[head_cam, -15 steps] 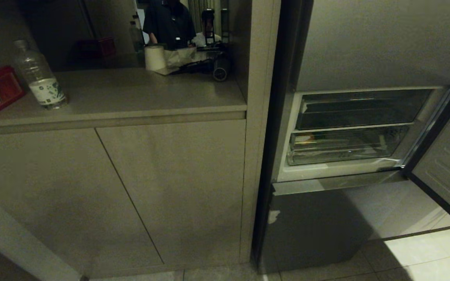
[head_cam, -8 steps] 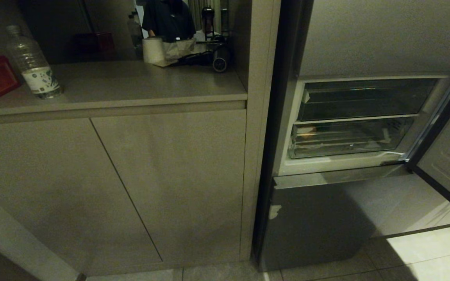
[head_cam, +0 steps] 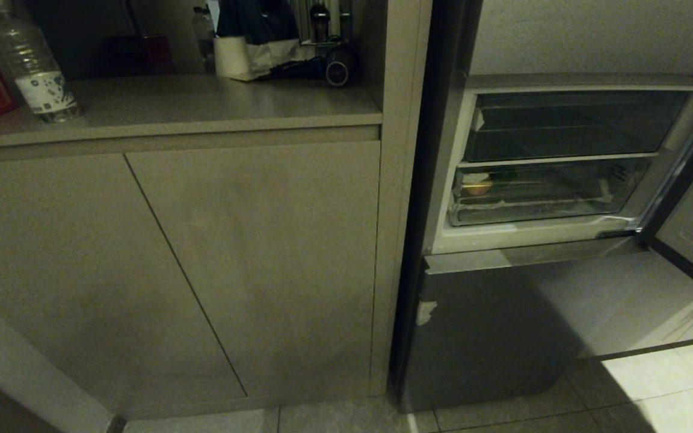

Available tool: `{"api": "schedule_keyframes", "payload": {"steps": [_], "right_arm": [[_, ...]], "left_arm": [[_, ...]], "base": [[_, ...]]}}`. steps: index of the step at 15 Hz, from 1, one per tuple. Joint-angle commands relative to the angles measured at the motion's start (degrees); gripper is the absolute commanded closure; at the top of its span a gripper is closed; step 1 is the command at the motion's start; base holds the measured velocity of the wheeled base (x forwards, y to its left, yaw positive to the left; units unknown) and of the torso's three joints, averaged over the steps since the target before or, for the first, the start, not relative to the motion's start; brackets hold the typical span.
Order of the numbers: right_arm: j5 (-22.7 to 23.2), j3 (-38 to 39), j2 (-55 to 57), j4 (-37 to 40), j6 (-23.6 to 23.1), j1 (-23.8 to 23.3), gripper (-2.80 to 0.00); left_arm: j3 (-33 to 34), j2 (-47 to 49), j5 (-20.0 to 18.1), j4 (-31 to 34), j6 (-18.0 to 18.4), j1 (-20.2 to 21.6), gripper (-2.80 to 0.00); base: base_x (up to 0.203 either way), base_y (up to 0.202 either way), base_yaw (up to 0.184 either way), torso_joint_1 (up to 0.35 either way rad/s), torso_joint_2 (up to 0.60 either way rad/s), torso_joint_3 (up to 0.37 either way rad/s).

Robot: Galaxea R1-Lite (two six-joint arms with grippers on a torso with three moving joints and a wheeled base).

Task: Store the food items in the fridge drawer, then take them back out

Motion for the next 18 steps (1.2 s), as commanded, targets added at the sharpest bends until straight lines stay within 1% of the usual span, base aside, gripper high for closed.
{"api": "schedule_keyframes", "payload": {"steps": [1, 6, 9, 13, 15, 18], "right_arm": [[0.0, 1.8, 0.0, 0.0, 0.0, 0.0, 0.0], [0.1, 1.8, 0.0, 0.0, 0.0, 0.0, 0.0], [0.1, 1.8, 0.0, 0.0, -0.1, 0.0, 0.0], [0.1, 1.8, 0.0, 0.0, -0.1, 0.0, 0.0], [0.1, 1.8, 0.0, 0.0, -0.1, 0.0, 0.0], [0.1, 1.8, 0.0, 0.0, -0.1, 0.0, 0.0]], "left_arm": [[0.0, 0.0, 0.0, 0.0, -0.1, 0.0, 0.0], [0.0, 0.0, 0.0, 0.0, -0.1, 0.0, 0.0], [0.0, 0.0, 0.0, 0.0, 0.0, 0.0, 0.0], [0.0, 0.0, 0.0, 0.0, 0.0, 0.0, 0.0], [0.0, 0.0, 0.0, 0.0, 0.0, 0.0, 0.0], [0.0, 0.0, 0.0, 0.0, 0.0, 0.0, 0.0]], "base": [[0.0, 0.0, 0.0, -0.229, 0.54, 0.322], [0.0, 0.0, 0.0, -0.2, 0.51, 0.306], [0.0, 0.0, 0.0, -0.053, 0.13, 0.086], [0.0, 0.0, 0.0, -0.004, 0.01, 0.005], [0.132, 0.0, -0.003, -0.008, 0.0, 0.01], [0.198, 0.0, 0.0, 0.007, 0.01, 0.002]]}}
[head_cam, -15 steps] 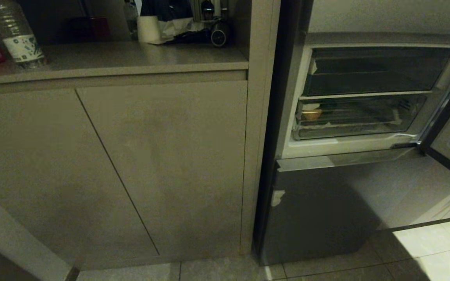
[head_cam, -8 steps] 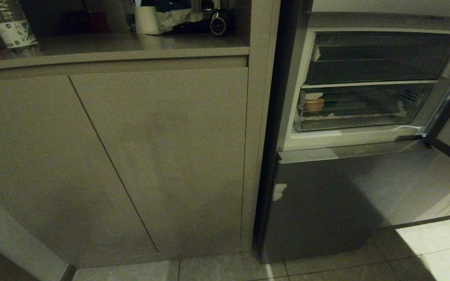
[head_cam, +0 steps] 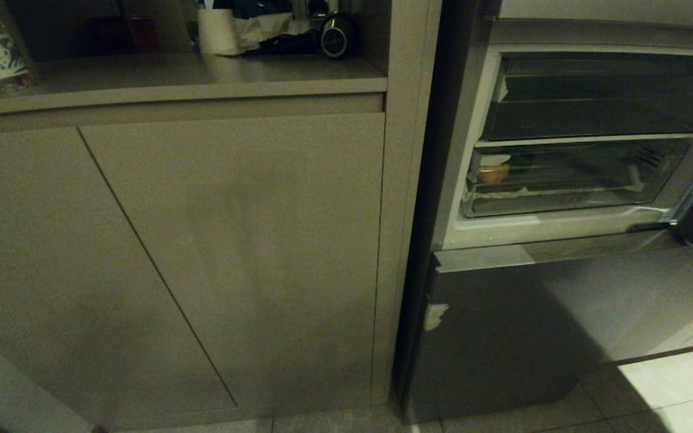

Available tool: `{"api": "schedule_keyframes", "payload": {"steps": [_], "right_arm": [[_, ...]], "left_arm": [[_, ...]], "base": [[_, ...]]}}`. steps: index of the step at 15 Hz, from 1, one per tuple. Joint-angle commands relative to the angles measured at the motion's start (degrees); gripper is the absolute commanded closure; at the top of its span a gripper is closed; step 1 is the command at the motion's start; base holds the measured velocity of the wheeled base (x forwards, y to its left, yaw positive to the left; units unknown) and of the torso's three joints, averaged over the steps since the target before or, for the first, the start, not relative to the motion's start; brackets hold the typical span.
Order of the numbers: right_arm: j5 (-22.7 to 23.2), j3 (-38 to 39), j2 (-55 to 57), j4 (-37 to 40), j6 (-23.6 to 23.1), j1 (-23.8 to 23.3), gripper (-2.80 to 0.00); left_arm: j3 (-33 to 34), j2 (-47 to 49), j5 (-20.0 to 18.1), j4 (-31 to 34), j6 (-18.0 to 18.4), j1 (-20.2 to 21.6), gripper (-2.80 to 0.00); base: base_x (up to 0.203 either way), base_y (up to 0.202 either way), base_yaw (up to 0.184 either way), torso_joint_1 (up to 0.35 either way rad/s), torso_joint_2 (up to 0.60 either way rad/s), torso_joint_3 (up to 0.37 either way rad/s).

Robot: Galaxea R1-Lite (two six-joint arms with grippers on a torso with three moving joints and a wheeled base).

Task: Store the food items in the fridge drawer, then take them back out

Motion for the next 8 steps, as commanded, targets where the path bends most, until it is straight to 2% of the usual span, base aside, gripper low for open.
{"api": "schedule_keyframes", "payload": {"steps": [1, 6, 8], "right_arm": [[0.0, 1.8, 0.0, 0.0, 0.0, 0.0, 0.0], [0.0, 1.8, 0.0, -0.1, 0.0, 0.0, 0.0], [0.4, 1.8, 0.0, -0.1, -1.2, 0.0, 0.0]], "left_arm": [[0.0, 0.0, 0.1, 0.0, 0.0, 0.0, 0.0], [0.0, 0.0, 0.1, 0.0, -0.1, 0.0, 0.0], [0.0, 0.0, 0.0, 0.0, 0.0, 0.0, 0.0]], "base": [[0.194, 0.0, -0.001, 0.001, 0.0, 0.005], [0.197, 0.0, -0.001, 0.003, 0.0, 0.002], [0.132, 0.0, 0.002, 0.01, 0.01, 0.002]]}}
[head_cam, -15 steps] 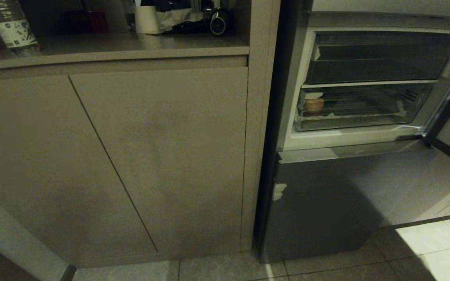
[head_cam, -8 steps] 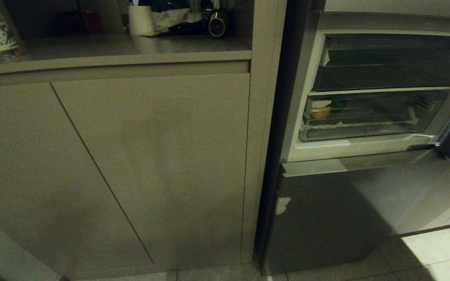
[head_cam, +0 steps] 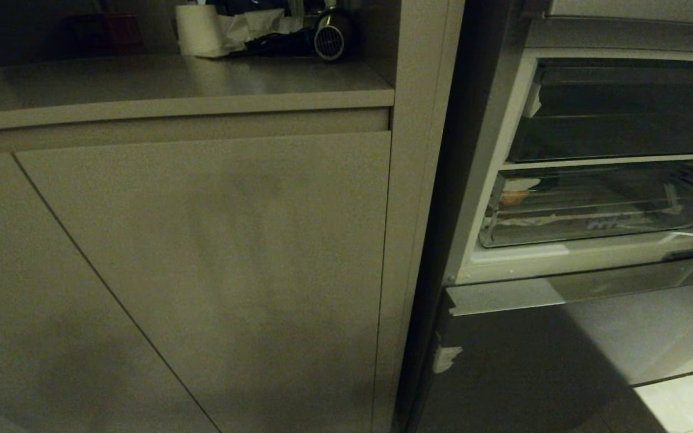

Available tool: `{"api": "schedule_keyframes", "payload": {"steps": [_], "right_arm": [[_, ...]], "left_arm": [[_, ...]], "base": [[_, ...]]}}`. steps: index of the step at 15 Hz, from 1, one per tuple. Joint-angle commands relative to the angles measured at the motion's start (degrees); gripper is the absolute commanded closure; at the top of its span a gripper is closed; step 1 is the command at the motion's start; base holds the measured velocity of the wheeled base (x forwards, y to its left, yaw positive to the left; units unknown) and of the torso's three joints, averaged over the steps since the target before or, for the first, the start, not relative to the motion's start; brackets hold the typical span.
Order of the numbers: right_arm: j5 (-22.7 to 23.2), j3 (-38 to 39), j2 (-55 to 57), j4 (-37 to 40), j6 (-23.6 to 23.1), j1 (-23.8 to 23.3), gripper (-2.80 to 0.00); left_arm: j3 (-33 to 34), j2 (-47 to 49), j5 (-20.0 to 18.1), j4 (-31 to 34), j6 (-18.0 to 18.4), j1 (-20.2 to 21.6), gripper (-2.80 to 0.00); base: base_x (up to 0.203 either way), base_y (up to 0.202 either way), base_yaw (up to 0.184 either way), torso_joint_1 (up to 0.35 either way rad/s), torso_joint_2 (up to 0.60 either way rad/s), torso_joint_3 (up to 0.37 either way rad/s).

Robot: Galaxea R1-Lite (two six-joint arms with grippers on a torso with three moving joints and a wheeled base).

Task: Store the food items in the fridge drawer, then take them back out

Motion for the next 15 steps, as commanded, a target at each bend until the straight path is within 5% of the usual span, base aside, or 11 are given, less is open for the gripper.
{"api": "schedule_keyframes", "payload": {"steps": [1, 7, 11, 15], "right_arm": [[0.2, 1.8, 0.0, 0.0, -1.4, 0.0, 0.0], [5.5, -5.7, 10.3, 0.1, -1.9, 0.1, 0.0], [8.3, -13.9, 28.2, -0.3, 2.0, 6.1, 0.0], [8.6, -17.2, 51.4, -14.0, 8.3, 12.8, 0.0]], "left_arm": [[0.0, 0.0, 0.0, 0.0, 0.0, 0.0, 0.0], [0.0, 0.0, 0.0, 0.0, 0.0, 0.0, 0.0], [0.0, 0.0, 0.0, 0.0, 0.0, 0.0, 0.0], [0.0, 0.0, 0.1, 0.0, 0.0, 0.0, 0.0]], "base": [[0.0, 0.0, 0.0, 0.0, 0.0, 0.0], [0.0, 0.0, 0.0, 0.0, 0.0, 0.0], [0.0, 0.0, 0.0, 0.0, 0.0, 0.0], [0.0, 0.0, 0.0, 0.0, 0.0, 0.0]]}}
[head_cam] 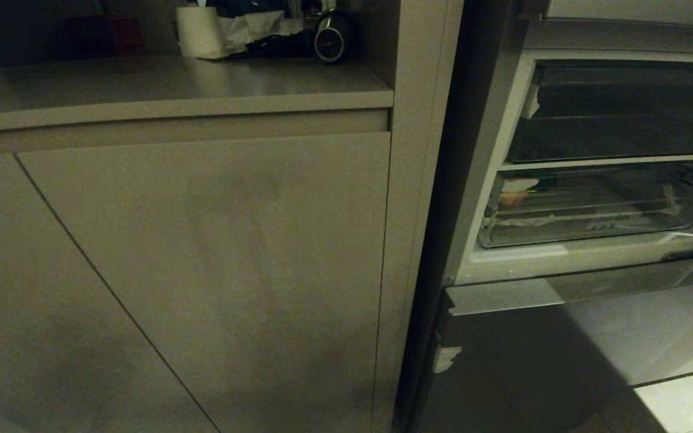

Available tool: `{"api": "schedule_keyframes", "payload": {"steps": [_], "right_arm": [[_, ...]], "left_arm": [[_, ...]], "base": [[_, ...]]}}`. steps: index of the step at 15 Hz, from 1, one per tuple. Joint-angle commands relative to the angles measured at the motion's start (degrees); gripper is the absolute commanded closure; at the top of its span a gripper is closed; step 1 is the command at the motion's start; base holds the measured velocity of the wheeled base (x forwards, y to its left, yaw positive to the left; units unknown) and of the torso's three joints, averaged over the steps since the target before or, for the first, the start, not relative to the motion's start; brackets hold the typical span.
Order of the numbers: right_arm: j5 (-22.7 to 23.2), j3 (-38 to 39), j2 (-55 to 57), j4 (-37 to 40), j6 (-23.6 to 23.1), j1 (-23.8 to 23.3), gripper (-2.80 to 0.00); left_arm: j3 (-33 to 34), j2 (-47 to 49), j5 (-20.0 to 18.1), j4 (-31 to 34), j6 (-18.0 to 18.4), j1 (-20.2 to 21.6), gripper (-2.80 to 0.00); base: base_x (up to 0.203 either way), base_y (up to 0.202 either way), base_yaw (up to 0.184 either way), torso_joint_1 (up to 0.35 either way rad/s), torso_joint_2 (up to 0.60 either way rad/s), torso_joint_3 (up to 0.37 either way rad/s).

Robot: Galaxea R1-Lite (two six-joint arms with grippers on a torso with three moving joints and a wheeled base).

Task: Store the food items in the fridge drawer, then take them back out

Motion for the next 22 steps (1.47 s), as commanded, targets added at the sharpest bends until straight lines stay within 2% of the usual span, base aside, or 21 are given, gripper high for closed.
{"api": "schedule_keyframes", "payload": {"steps": [1, 4, 7, 12, 14, 18, 22], "right_arm": [[0.0, -0.6, 19.6, -11.7, 1.5, 2.7, -2.8], [-0.4, -0.7, 33.7, -27.6, 2.5, 3.9, -2.8], [-1.7, -3.5, 42.0, -37.2, 2.4, 3.9, -2.8], [-3.7, -4.9, 51.1, -51.6, -4.2, 3.1, -2.8], [-6.4, -6.1, 54.3, -54.5, -5.2, 3.0, -2.8], [-9.5, -10.6, 57.2, -55.4, -5.1, 2.8, -2.8], [-9.9, -14.1, 59.0, -55.6, -5.0, 2.9, -2.8]], "left_arm": [[0.0, 0.0, 0.0, 0.0, 0.0, 0.0, 0.0], [0.0, 0.0, 0.1, 0.0, 0.0, 0.0, 0.0], [0.0, 0.0, 0.0, 0.0, 0.0, 0.0, 0.0], [0.0, 0.0, 0.0, 0.0, 0.0, 0.0, 0.0], [0.0, 0.0, 0.0, 0.0, 0.0, 0.0, 0.0], [0.0, 0.0, 0.0, 0.0, -0.1, 0.0, 0.0], [0.0, 0.0, 0.0, 0.0, 0.0, 0.0, 0.0]], "base": [[0.0, 0.0, 0.0, 0.0, 0.0, 0.0], [0.0, 0.0, 0.0, 0.0, 0.0, 0.0], [0.0, 0.0, 0.0, 0.0, 0.0, 0.0], [0.0, 0.0, 0.0, 0.0, 0.0, 0.0], [0.0, 0.0, 0.0, 0.0, 0.0, 0.0], [0.0, 0.0, 0.0, 0.0, 0.0, 0.0], [0.0, 0.0, 0.0, 0.0, 0.0, 0.0]]}}
